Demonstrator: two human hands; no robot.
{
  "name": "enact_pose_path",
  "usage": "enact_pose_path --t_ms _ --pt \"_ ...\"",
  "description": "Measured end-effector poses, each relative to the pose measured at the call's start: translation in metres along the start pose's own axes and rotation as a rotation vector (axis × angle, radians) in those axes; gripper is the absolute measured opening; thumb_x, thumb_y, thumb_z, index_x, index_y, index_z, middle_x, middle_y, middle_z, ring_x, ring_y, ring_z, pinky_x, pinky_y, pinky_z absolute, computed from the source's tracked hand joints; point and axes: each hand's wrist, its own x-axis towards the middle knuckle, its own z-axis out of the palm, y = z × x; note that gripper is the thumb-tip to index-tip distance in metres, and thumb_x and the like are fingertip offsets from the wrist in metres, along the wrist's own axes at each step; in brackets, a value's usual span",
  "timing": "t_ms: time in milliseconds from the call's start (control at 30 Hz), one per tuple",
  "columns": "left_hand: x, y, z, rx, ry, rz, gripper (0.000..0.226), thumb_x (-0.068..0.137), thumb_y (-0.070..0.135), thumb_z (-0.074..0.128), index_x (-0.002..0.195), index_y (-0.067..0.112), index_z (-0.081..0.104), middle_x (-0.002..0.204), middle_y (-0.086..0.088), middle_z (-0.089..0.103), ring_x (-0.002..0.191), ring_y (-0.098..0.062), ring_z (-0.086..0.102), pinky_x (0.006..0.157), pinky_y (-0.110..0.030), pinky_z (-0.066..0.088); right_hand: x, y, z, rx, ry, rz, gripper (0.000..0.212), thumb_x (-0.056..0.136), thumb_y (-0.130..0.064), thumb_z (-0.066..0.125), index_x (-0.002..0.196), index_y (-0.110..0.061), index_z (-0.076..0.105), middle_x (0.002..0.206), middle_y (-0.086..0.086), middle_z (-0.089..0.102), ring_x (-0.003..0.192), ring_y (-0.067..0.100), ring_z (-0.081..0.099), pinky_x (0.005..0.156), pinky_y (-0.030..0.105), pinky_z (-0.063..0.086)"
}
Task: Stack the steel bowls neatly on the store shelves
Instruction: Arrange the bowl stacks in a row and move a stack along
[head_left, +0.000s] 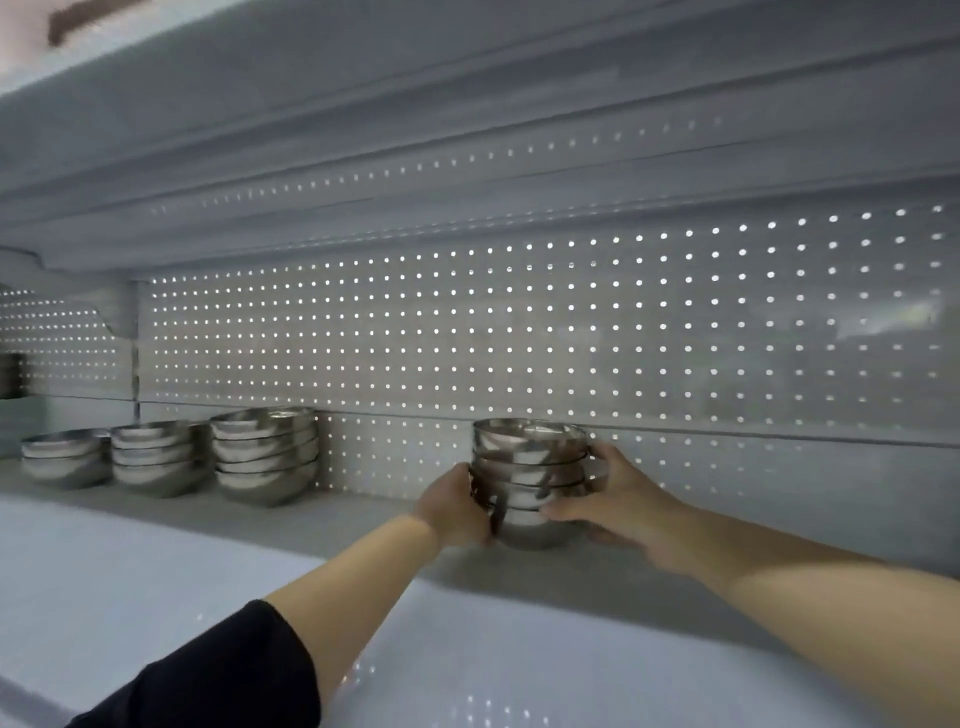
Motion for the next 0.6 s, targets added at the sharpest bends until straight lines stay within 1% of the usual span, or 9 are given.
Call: enact_pose_path --t_ms 67,133,200,300,367,433,500,533,600 --pt "0.002 -0.010 0.003 -0.085 0.016 0.049 0.043 0.072 -0.001 0.063 0.107 0.016 0.045 0.083 0.005 0.055 0.076 -0.009 0.054 0.064 -0.017 0.047 0.001 0.003 0.005 0.039 0.036 -0.012 0.072 0.058 -0.008 0.088 0.111 -0.037 0.050 0.096 0.002 0.070 0.083 0.011 0.068 0.053 0.021 0.050" --pt "0.004 -0.016 0.005 -0.133 0.029 0.073 0.040 0.073 0.000 0.061 0.105 0.018 0.046 0.079 0.008 0.053 0.070 -0.006 0.051 0.062 -0.020 0.045 0.001 0.004 0.010 0.049 0.072 -0.016 0.069 0.058 -0.009 0.088 0.108 -0.037 0.051 0.094 0.002 0.070 0.079 0.009 0.067 0.050 0.019 0.049" --pt "0.007 -0.018 0.007 -0.148 0.047 0.092 0.036 0.074 0.000 0.060 0.104 0.015 0.047 0.077 0.007 0.052 0.067 -0.008 0.050 0.064 -0.022 0.043 0.001 0.004 0.013 0.062 0.105 -0.019 0.063 0.059 -0.009 0.087 0.103 -0.038 0.051 0.095 0.003 0.069 0.080 0.011 0.066 0.049 0.022 0.050" --pt "0.008 -0.016 0.010 -0.181 0.045 0.111 0.034 0.074 -0.001 0.056 0.103 0.012 0.047 0.080 0.003 0.052 0.073 -0.015 0.051 0.071 -0.025 0.044 0.000 0.003 0.020 0.065 0.143 -0.025 0.063 0.063 -0.007 0.085 0.106 -0.036 0.049 0.101 0.006 0.067 0.085 0.015 0.065 0.061 0.033 0.054" --pt "0.008 -0.015 0.010 -0.202 0.033 0.111 0.035 0.074 -0.004 0.056 0.105 0.011 0.049 0.087 -0.001 0.054 0.079 -0.017 0.052 0.074 -0.026 0.045 -0.003 0.000 0.023 0.067 0.156 -0.026 0.066 0.065 -0.005 0.084 0.114 -0.032 0.048 0.099 0.005 0.066 0.079 0.013 0.064 0.052 0.026 0.053" --pt "0.007 -0.012 0.009 -0.194 0.034 0.120 0.037 0.072 -0.006 0.060 0.101 0.014 0.049 0.086 0.000 0.055 0.072 -0.011 0.053 0.062 -0.012 0.045 -0.008 -0.004 0.023 0.075 0.164 -0.021 0.070 0.067 -0.002 0.082 0.123 -0.025 0.046 0.102 0.005 0.064 0.075 0.011 0.062 0.042 0.020 0.048" --pt "0.002 -0.004 0.006 -0.177 0.031 0.154 0.042 0.070 -0.007 0.065 0.097 0.018 0.045 0.076 0.008 0.052 0.063 -0.001 0.047 0.044 -0.001 0.037 -0.016 -0.011 0.017 0.079 0.176 -0.019 0.070 0.068 0.001 0.080 0.126 -0.021 0.046 0.107 0.006 0.063 0.074 0.011 0.063 0.041 0.019 0.047" --pt "-0.001 0.002 0.005 -0.162 0.036 0.179 0.044 0.070 -0.006 0.067 0.097 0.019 0.044 0.073 0.012 0.050 0.062 0.001 0.046 0.041 -0.001 0.037 -0.021 -0.015 0.012 0.079 0.184 -0.021 0.069 0.069 0.002 0.079 0.126 -0.019 0.047 0.105 0.005 0.064 0.073 0.009 0.064 0.042 0.019 0.048" --pt "-0.009 0.017 0.005 -0.105 0.057 0.242 0.041 0.069 0.000 0.070 0.095 0.019 0.045 0.071 0.016 0.048 0.061 0.000 0.047 0.047 -0.010 0.040 -0.035 -0.023 -0.002 0.081 0.195 -0.023 0.069 0.069 0.003 0.079 0.126 -0.018 0.047 0.106 0.006 0.066 0.077 0.012 0.067 0.050 0.022 0.053"
